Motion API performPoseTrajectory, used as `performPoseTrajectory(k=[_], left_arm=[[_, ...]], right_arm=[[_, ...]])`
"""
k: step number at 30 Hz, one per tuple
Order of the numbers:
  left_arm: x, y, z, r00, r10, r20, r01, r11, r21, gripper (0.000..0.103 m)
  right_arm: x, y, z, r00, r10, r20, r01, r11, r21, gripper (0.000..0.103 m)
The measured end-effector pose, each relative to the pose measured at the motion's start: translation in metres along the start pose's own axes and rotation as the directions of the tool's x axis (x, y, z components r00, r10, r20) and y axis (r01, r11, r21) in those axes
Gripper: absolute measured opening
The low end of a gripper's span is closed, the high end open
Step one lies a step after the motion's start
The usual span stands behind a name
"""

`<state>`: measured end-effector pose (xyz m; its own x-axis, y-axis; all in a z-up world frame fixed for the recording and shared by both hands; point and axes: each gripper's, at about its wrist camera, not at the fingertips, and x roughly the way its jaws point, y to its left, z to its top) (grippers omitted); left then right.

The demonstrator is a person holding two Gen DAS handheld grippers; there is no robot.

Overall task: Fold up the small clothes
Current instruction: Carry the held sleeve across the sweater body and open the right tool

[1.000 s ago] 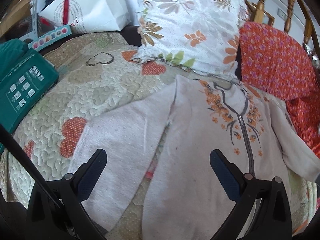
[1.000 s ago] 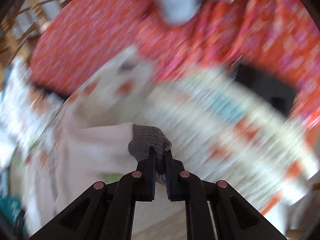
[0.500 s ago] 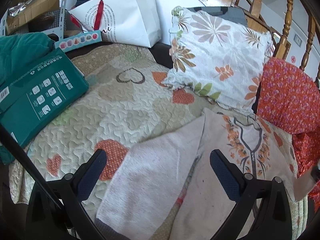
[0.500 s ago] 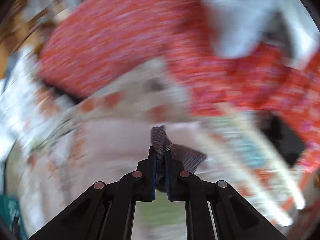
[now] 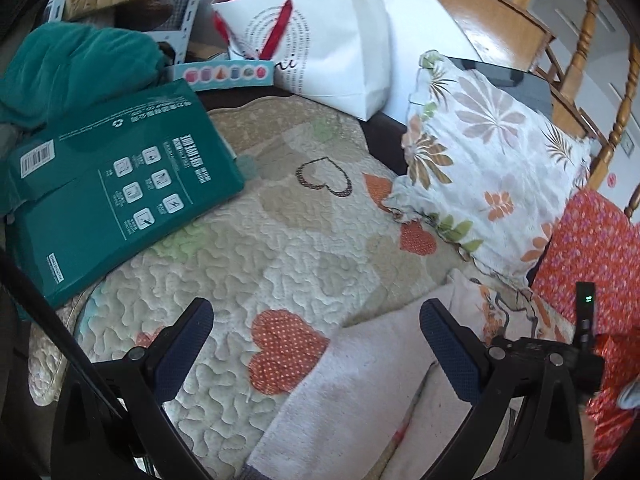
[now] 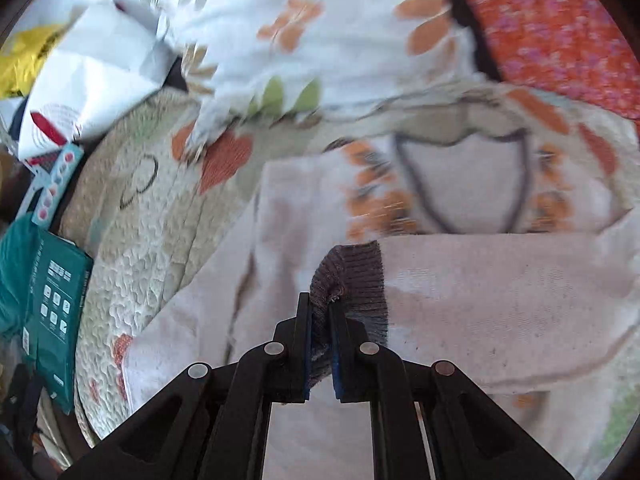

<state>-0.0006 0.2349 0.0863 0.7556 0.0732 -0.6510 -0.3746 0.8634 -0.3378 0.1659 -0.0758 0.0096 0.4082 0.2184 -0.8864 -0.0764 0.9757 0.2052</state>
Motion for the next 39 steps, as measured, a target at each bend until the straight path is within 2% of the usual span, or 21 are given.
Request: performPoseTrajectory(k=[5,8,11,12,13,14,15,16,20,22,28,33,37,39], left_arm=[[0.004,0.005,0.002,1.000,-0.006,-0.015,0.006,1.000,-0.015,0.103],[0.006,0.006,0.002,1.000,0.002,-0.014,-0.003,1.000,-0.019,0.103],[0.006,0.009,0.002,1.000,0.021,-0.007,-0.021,0.999,-0.031,0.103],[0.006,0.012,0.003,1.000,0.030,-0.002,-0.030,0.999,-0.040,0.103],[0.005,0.015,0.004,0.999,0.039,0.003,-0.039,0.998,-0.051,0.103],[0.004,0.019,0.005,0.999,0.046,0.007,-0.046,0.997,-0.062,0.103],[0.003,0.022,0.005,0.999,0.052,0.009,-0.051,0.996,-0.071,0.103],[0.002,0.025,0.005,0.998,0.059,0.013,-0.058,0.995,-0.081,0.103],[-0.006,0.042,0.008,0.994,0.107,0.031,-0.103,0.988,-0.117,0.103],[-0.010,0.051,0.008,0.991,0.126,0.039,-0.120,0.983,-0.136,0.103],[-0.019,0.071,0.007,0.988,0.150,0.045,-0.140,0.973,-0.184,0.103],[-0.019,0.073,0.005,0.987,0.154,0.044,-0.143,0.972,-0.189,0.103],[-0.017,0.066,0.003,0.989,0.144,0.036,-0.136,0.976,-0.170,0.103],[-0.016,0.064,0.002,0.990,0.139,0.035,-0.131,0.978,-0.162,0.103]], right_arm=[[0.044,0.020,0.007,0.999,-0.014,-0.038,0.014,1.000,0.001,0.009],[0.058,0.034,0.006,0.998,-0.008,-0.069,0.006,0.999,-0.032,0.013],[0.054,0.046,0.005,0.992,0.099,-0.080,-0.102,0.994,-0.033,0.014],[0.048,0.051,0.005,0.987,0.143,-0.067,-0.145,0.989,-0.035,0.019],[0.040,0.055,0.004,0.984,0.171,-0.051,-0.174,0.984,-0.046,0.030],[0.032,0.059,0.001,0.982,0.185,-0.035,-0.187,0.980,-0.062,0.036],[0.022,0.064,-0.004,0.981,0.191,-0.022,-0.193,0.977,-0.089,0.041],[0.016,0.068,-0.011,0.981,0.196,-0.017,-0.196,0.974,-0.114,0.041],[-0.001,0.088,-0.057,0.975,0.211,-0.062,-0.220,0.941,-0.257,0.041],[-0.006,0.095,-0.090,0.964,0.241,-0.114,-0.265,0.911,-0.315,0.041],[-0.009,0.100,-0.171,0.908,0.332,-0.256,-0.406,0.847,-0.342,0.042],[-0.006,0.107,-0.218,0.903,0.316,-0.292,-0.412,0.831,-0.375,0.047],[0.007,0.117,-0.237,0.908,0.297,-0.297,-0.395,0.844,-0.363,0.049],[0.009,0.122,-0.240,0.913,0.309,-0.267,-0.389,0.855,-0.342,0.053]])
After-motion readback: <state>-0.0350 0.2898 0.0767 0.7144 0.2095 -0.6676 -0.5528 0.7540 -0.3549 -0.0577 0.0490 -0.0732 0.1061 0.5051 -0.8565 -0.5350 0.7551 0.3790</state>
